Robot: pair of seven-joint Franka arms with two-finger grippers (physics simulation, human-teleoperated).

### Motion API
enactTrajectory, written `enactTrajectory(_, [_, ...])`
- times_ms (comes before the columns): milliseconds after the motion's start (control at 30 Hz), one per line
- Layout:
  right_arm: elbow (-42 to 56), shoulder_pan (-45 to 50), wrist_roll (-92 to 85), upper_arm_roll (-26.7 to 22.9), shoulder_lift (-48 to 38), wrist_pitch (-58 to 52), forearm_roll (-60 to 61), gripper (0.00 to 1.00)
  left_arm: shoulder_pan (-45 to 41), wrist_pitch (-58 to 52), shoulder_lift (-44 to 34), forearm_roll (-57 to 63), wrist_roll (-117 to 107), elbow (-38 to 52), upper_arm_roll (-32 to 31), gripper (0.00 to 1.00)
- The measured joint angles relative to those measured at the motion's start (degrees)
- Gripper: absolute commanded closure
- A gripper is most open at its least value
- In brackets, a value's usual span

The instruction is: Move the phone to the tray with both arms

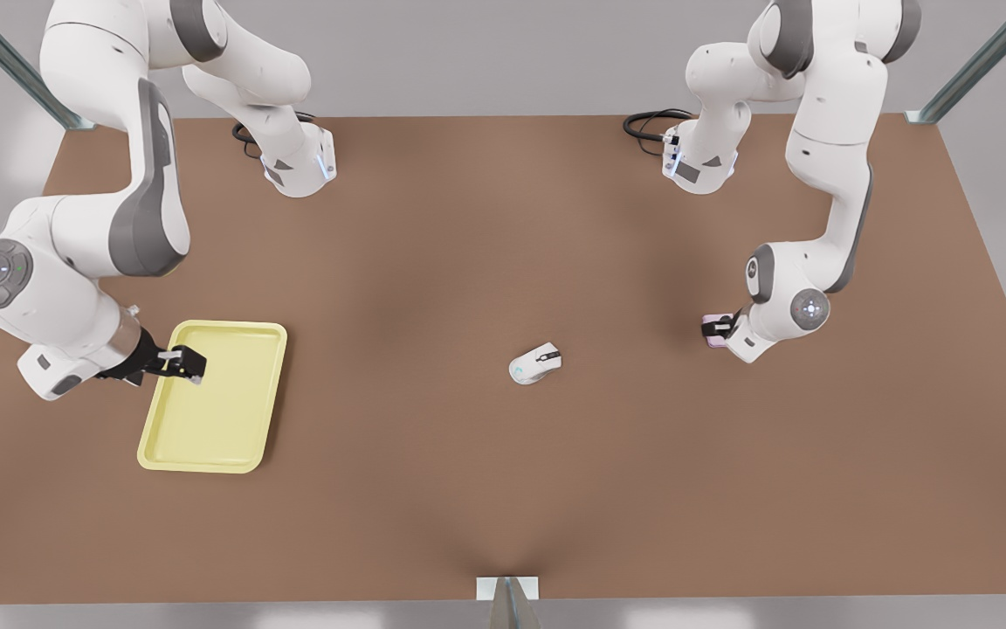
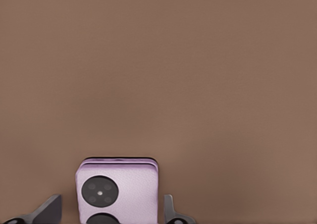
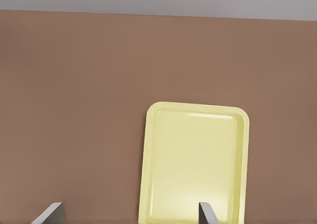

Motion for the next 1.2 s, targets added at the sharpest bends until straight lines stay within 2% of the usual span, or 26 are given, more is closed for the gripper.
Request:
enactTrajectory(400, [0.03, 0.31, 0.09, 0.39, -0.09, 0.01, -0.8, 0.0, -0.42, 0.27, 1.06, -0.34, 0.71, 0.15, 0.0, 0.0])
enactTrajectory(433, [0.04, 0.48, 0.1, 0.39, -0.11, 0.01, -0.88, 0.0, -0.42, 0.3, 1.12, -0.32, 0.74, 0.15, 0.0, 0.08])
enactTrajectory(467, [0.07, 0.88, 0.1, 0.32, -0.06, 0.0, -0.96, 0.0, -0.42, 0.33, 1.14, -0.32, 0.77, 0.15, 0.0, 0.2])
enactTrajectory(500, [0.09, 1.12, 0.11, 0.25, -0.04, 0.0, -1.03, 0.0, -0.42, 0.35, 1.14, -0.24, 0.74, 0.18, 0.0, 0.24])
enactTrajectory(567, [0.11, 1.27, 0.12, 0.19, 0.02, 0.0, -1.09, 0.0, -0.42, 0.39, 1.11, -0.12, 0.66, 0.22, 0.01, 0.24])
enactTrajectory(633, [0.07, 1.2, 0.12, 0.07, 0.05, 0.0, -1.27, 0.0, -0.42, 0.27, 0.94, -0.14, 0.66, 0.48, 0.0, 0.14])
enactTrajectory(667, [0.08, 1.23, 0.12, 0.07, -0.03, -0.01, -1.34, 0.0, -0.42, 0.11, 0.63, -0.19, 0.69, 0.81, 0.0, 0.13])
enactTrajectory(1200, [0.03, 1.16, 0.23, 0.23, -0.2, -0.29, -1.35, 0.0, -2.17, -2.05, -0.27, 0.72, -1.67, 2.31, 0.17, 0.13])
